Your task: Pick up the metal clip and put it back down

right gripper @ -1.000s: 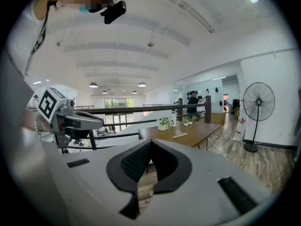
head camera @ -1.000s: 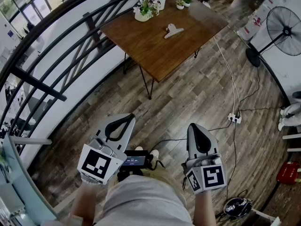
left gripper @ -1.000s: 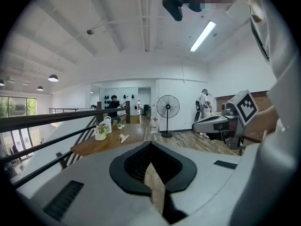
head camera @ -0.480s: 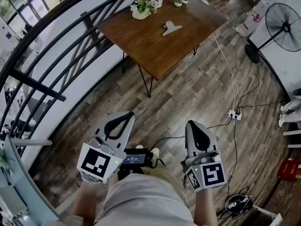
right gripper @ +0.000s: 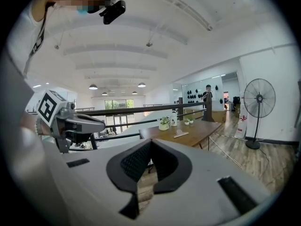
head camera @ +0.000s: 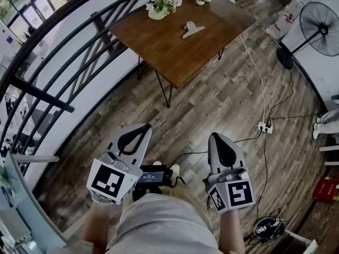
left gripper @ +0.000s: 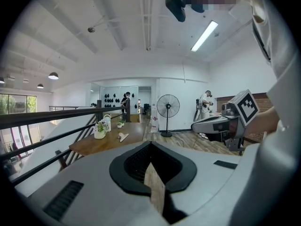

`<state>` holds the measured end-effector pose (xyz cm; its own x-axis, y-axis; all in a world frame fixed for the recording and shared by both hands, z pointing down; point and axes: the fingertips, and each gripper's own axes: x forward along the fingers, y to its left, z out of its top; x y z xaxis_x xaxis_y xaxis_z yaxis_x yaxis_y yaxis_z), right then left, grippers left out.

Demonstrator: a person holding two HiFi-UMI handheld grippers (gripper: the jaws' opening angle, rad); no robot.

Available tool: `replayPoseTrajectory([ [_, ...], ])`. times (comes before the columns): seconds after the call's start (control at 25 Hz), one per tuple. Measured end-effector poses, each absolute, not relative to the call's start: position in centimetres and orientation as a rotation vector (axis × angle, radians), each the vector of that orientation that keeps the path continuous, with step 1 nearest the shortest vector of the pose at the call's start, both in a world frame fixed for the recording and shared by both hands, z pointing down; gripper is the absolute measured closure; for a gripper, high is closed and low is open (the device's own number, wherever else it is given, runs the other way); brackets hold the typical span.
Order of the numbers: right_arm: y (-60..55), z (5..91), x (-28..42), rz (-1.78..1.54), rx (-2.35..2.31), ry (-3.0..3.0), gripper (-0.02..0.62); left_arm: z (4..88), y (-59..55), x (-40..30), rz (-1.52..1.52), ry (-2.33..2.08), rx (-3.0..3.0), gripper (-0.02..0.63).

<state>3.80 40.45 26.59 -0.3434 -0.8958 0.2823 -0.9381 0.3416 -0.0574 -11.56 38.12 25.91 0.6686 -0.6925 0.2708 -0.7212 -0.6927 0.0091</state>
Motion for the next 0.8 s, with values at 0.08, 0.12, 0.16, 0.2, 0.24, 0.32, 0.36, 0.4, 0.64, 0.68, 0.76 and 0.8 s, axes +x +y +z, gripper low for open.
replayPoseTrajectory([
  [0.08,40.3,26.7,4.0,0.317,1.681,-2.398,0.592,26.2,38.0,-11.6,0.384,-1.181,2.765,0.601],
  [0.12,40.3,26.7,4.0,0.321,1.683,-2.398,0.592,26.3,37.9,-11.6,0.391,-1.186,2.757,0.601],
  [0.16,40.2,26.8,4.1,0.325,1.683,-2.4,0.592,26.5,37.8,-11.6,0.401,-1.194,2.745,0.6],
  [0.2,40.2,26.8,4.1,0.329,1.679,-2.402,0.588,26.7,37.7,-11.6,0.405,-1.203,2.732,0.6],
  [0.24,40.2,26.8,4.1,0.333,1.674,-2.405,0.519,26.8,37.6,-11.5,0.399,-1.209,2.723,0.598],
  [0.32,40.2,26.8,4.3,0.338,1.67,-2.408,0.504,26.9,37.6,-11.1,0.38,-1.201,2.712,0.588],
  [0.36,40.2,26.8,4.4,0.34,1.671,-2.41,0.479,26.9,37.8,-10.9,0.374,-1.184,2.706,0.561],
  [0.4,40.3,26.8,4.5,0.343,1.673,-2.412,0.476,27.0,37.9,-10.6,0.369,-1.166,2.7,0.519],
  [0.64,40.5,27.0,5.4,0.353,1.666,-2.416,0.451,26.6,38.0,-9.7,0.382,-1.179,2.706,0.463],
  [0.68,40.5,27.0,5.6,0.355,1.667,-2.419,0.451,26.5,38.0,-9.6,0.382,-1.189,2.708,0.463],
  [0.76,40.7,27.1,6.0,0.361,1.664,-2.423,0.451,26.4,38.2,-9.4,0.384,-1.203,2.709,0.463],
  [0.8,40.7,27.1,6.2,0.361,1.66,-2.426,0.451,26.3,38.2,-9.3,0.382,-1.21,2.708,0.463],
])
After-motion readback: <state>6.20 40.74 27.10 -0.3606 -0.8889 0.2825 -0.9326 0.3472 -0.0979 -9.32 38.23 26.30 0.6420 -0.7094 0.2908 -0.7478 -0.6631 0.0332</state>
